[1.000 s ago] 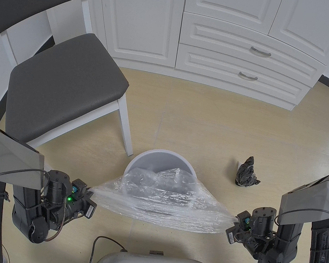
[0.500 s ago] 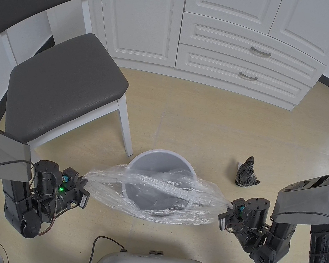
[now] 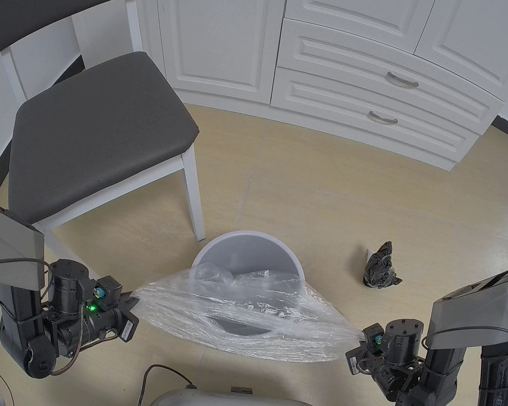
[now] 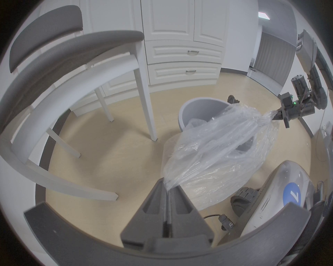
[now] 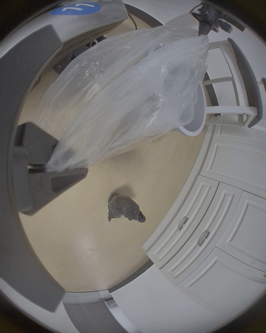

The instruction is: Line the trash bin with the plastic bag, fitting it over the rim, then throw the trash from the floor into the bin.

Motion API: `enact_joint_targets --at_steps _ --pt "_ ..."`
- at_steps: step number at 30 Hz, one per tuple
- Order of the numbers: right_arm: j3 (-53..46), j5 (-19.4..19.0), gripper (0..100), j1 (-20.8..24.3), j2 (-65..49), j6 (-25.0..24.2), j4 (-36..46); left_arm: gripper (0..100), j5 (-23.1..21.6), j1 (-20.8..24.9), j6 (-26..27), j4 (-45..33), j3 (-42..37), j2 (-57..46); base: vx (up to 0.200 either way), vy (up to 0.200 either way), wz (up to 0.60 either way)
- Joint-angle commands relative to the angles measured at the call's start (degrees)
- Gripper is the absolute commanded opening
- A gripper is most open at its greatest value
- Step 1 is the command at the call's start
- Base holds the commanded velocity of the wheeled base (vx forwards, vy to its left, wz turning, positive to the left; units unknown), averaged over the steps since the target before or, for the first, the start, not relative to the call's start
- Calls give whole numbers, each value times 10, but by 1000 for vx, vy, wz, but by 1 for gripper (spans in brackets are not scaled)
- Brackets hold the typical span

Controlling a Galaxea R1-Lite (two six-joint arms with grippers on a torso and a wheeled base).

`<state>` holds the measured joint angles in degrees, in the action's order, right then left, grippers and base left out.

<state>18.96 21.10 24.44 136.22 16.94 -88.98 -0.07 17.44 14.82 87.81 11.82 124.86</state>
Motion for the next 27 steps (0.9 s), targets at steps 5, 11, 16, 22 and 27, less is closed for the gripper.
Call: enact_joint_targets --at_steps 5,11,16,22,27 --pt "51 1 0 -14 37 -2 -10 0 31 10 -2 1 52 100 0 0 0" --pt "101 6 0 -14 60 -35 -10 0 71 10 -24 2 98 113 0 0 0" --pt "137 7 0 -16 82 -50 -10 0 87 11 -31 2 123 124 0 0 0" --pt "171 7 0 -21 91 -67 -10 0 117 19 -80 1 181 147 0 0 0" --pt "205 7 0 -27 101 -83 -10 0 152 28 -98 1 211 159 0 0 0"
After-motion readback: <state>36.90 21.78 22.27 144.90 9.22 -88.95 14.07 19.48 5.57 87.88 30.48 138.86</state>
